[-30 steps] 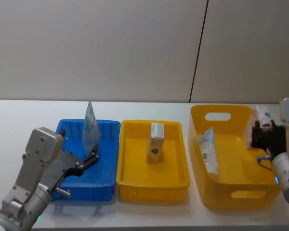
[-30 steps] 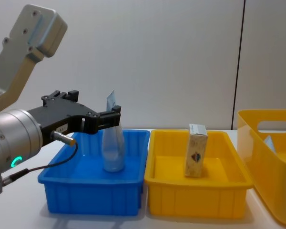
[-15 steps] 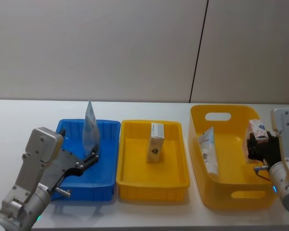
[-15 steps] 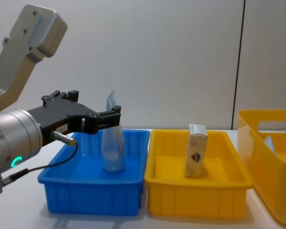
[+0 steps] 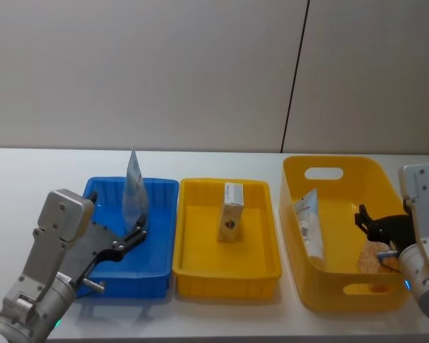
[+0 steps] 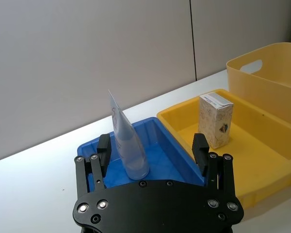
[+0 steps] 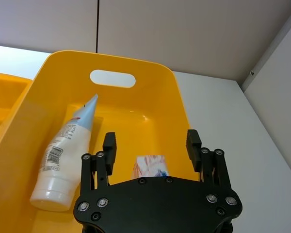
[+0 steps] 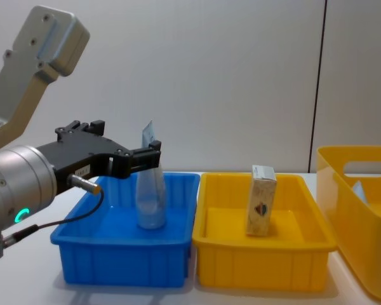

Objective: Bimanual collaborative sorting of washing and personal care products

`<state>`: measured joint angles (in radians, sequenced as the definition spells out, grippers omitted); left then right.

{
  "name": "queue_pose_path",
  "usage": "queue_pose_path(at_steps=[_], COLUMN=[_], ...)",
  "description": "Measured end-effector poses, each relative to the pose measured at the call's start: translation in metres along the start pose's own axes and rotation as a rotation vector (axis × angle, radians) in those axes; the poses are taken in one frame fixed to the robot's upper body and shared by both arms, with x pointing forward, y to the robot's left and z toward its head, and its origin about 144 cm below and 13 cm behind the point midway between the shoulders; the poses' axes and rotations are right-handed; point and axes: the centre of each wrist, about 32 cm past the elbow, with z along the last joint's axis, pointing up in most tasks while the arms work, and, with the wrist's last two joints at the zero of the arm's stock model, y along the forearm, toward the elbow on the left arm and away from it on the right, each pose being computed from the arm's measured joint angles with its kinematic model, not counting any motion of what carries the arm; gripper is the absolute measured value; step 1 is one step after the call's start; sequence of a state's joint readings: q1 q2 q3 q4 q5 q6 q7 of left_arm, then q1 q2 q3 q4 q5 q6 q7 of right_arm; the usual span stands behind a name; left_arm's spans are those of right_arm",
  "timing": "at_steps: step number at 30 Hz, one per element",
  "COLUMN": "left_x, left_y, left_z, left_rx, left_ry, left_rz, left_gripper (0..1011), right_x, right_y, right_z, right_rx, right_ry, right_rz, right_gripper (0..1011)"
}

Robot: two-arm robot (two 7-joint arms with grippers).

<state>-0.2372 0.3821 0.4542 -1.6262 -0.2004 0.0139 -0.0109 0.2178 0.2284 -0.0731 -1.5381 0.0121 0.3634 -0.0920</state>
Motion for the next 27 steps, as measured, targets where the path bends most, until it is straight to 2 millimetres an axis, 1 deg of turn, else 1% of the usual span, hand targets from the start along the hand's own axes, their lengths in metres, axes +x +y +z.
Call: queue_pose_path(at_steps=[1,2,6,15,27], left_x=[0.0,0.0,0.0,0.0,0.0], left_y=[0.0,0.0,0.0,0.0,0.0], left_z=[0.0,0.0,0.0,0.0,0.0], left_rx=[0.0,0.0,0.0,0.0,0.0], left_ry=[0.0,0.0,0.0,0.0,0.0], left_rz=[0.0,0.0,0.0,0.0,0.0], left_gripper=[1002,1002,1001,1001,1001], right_x=[0.0,0.0,0.0,0.003,0.01], right_y=[0.0,0.0,-0.001,-0.004,-0.012], right_z=[0.0,0.0,0.0,0.003,0.014], right_rx=[0.0,-0.001,0.005,0.074,0.229], right_ry=[0.0,0.0,0.004,0.06,0.193], right_rz=[0.0,0.001,0.004,0.022,0.063], right_gripper=[893,893,1000,1003,1003])
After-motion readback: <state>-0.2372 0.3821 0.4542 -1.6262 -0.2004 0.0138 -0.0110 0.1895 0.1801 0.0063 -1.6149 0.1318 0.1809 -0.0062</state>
